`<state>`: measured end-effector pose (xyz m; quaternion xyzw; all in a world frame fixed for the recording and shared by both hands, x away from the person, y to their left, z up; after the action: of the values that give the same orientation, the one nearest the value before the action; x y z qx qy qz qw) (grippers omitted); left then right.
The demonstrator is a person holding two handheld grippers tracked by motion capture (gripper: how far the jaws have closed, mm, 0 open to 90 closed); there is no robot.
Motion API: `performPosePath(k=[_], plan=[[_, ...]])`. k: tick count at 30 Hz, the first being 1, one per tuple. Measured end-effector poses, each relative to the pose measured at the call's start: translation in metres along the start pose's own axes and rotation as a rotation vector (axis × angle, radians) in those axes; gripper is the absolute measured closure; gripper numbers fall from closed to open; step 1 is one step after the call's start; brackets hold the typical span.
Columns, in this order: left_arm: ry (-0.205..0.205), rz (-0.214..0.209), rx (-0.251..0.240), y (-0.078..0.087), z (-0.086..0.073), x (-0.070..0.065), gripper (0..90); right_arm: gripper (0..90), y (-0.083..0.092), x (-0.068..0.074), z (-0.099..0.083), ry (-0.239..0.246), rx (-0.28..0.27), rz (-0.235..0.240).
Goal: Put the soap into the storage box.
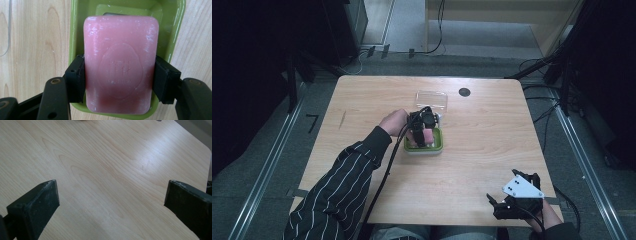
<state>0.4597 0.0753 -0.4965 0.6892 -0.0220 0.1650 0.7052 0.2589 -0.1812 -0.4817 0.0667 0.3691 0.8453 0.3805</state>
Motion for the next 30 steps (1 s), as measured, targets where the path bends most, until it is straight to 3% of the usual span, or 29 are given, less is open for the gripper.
performPosePath(k=[15, 30], plan=[[-0.003, 0.003, 0.017, -0.013, -0.001, -0.001, 38.6, 0.0, 0.001, 0.000, 0.000, -0.001, -0.003, -0.001], [0.006, 0.012, 0.017, -0.014, -0.001, -0.001, 38.4, 0.0, 0.001, 0.000, 0.000, 0.000, -0.004, 0.000]])
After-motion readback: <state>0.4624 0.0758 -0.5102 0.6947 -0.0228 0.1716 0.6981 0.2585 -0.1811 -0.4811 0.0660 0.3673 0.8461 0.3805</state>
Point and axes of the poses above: each handheld gripper's, and its own axes: y roughly backward along the jaws, z roughly out of its top, x roughly to its left, the point moved 7 cm from there along -y, roughly forward along the jaws, and after that the axes turned 10 degrees about z, right-handed, at the moved point
